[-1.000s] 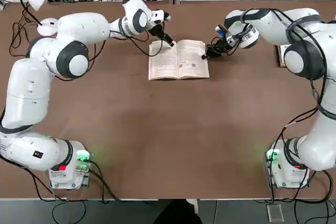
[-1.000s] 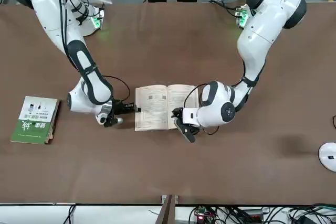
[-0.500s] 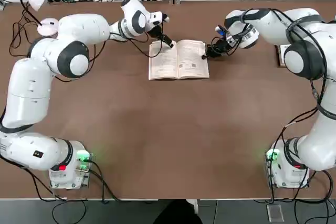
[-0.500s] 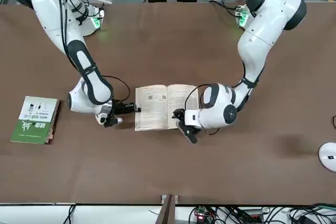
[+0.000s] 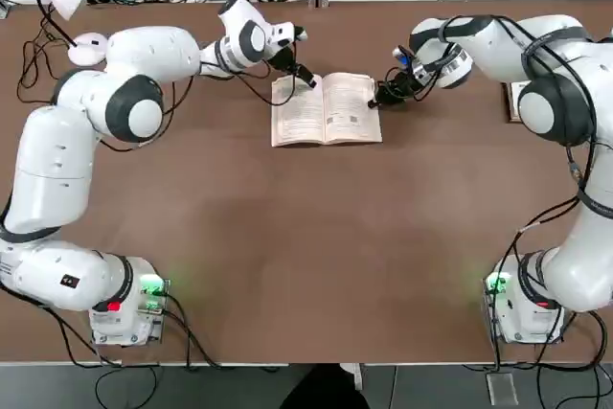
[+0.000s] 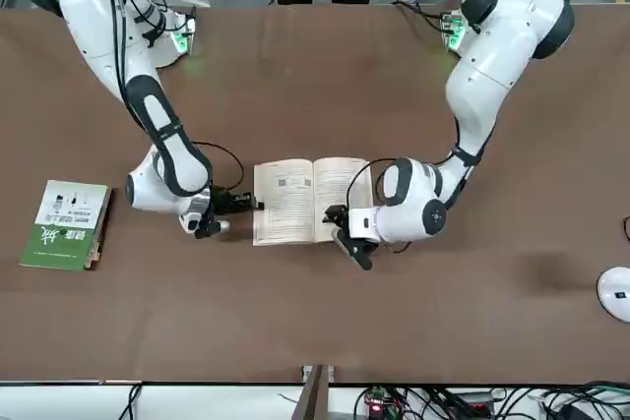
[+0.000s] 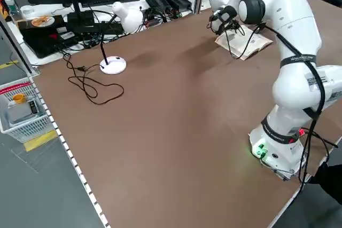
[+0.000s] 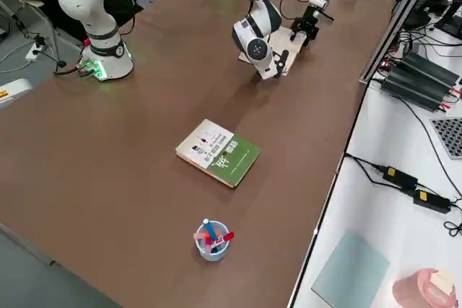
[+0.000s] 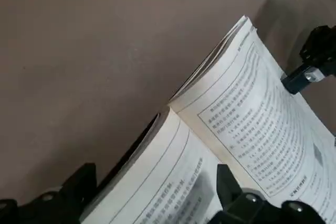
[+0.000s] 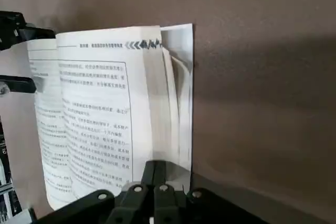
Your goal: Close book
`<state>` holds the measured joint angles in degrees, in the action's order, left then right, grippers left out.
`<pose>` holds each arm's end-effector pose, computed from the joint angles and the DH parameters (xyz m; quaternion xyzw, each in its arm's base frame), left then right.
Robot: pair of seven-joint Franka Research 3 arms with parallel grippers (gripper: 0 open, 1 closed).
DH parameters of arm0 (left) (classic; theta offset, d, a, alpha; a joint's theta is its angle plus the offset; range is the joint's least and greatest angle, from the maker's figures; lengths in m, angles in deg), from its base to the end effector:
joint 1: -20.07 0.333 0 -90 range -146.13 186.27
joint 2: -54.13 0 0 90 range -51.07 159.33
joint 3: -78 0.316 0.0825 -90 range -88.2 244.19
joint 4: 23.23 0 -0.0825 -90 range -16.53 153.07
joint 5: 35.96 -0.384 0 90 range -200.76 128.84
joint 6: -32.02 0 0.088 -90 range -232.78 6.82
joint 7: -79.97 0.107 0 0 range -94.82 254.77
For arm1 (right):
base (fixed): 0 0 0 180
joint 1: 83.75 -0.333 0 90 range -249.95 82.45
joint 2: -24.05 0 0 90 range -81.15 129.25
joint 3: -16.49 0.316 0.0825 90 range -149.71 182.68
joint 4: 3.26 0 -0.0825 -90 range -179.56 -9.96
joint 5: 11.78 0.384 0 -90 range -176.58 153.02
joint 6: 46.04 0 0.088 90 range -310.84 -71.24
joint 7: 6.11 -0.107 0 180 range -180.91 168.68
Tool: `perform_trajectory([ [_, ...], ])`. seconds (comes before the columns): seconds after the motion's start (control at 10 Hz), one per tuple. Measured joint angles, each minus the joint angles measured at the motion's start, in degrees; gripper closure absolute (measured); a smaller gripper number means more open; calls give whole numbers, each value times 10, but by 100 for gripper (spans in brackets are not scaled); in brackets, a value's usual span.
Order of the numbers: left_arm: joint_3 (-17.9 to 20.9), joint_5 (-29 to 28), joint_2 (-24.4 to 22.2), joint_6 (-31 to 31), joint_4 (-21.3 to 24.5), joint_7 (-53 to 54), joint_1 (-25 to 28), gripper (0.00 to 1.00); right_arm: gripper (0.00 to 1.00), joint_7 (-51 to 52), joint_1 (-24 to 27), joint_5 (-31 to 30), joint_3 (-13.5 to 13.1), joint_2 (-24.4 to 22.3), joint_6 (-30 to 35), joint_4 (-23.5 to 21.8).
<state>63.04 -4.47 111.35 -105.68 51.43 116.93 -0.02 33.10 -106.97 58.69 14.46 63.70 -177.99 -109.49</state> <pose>0.6431 -0.3945 0.1599 0.8914 -0.3398 0.0577 0.2943 0.5707 0.2428 0.1346 -0.9235 -0.0370 0.0364 0.3800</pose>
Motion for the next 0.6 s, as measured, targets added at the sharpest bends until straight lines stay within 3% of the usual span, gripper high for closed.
perform_trajectory([
  [0.6, 0, 27, 0, 36, -4, 0, 9, 0, 99, 0, 0, 0, 0, 0, 0, 0],
])
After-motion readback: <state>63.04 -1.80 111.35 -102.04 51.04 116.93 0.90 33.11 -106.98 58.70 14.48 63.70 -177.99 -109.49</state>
